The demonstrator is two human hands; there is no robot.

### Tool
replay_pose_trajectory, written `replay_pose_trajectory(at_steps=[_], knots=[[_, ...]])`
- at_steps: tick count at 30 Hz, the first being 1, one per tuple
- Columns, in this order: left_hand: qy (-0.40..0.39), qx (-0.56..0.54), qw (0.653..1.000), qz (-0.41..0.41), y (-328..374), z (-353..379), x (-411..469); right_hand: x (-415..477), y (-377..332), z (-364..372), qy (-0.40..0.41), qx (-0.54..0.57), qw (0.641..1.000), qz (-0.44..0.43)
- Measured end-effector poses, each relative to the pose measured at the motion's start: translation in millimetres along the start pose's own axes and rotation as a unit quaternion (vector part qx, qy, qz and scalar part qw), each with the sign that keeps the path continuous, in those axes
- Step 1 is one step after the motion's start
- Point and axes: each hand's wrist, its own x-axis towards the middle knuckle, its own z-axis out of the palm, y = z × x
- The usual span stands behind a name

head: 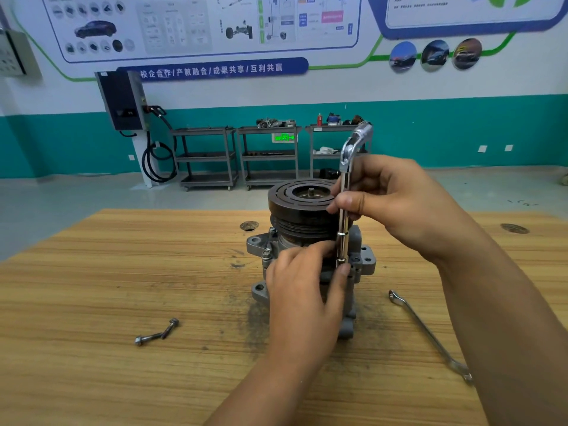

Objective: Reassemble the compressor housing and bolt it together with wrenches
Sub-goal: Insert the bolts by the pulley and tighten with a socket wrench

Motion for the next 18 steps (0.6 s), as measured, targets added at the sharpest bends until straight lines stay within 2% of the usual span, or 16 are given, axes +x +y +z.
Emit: replay_pose_trajectory(at_steps=[6,8,14,18], knots=[[-0.012,0.005,1.0,-0.004,-3,4,1,0,-2,6,0.051,-0.03,0.998,-0.01],[0.002,-0.005,1.0,-0.008,-3,5,-1,0,-2,5,0.045,-0.03,0.998,-0.012],[0.002,-0.024,0.999,-0.032,-3,5,-2,-4,-4,-6,-0.048,0.051,0.997,-0.011],[-0.002,-0.04,0.999,-0.029,-6,5,-4,-2,-4,-4,-0.003,0.052,0.999,-0.014]])
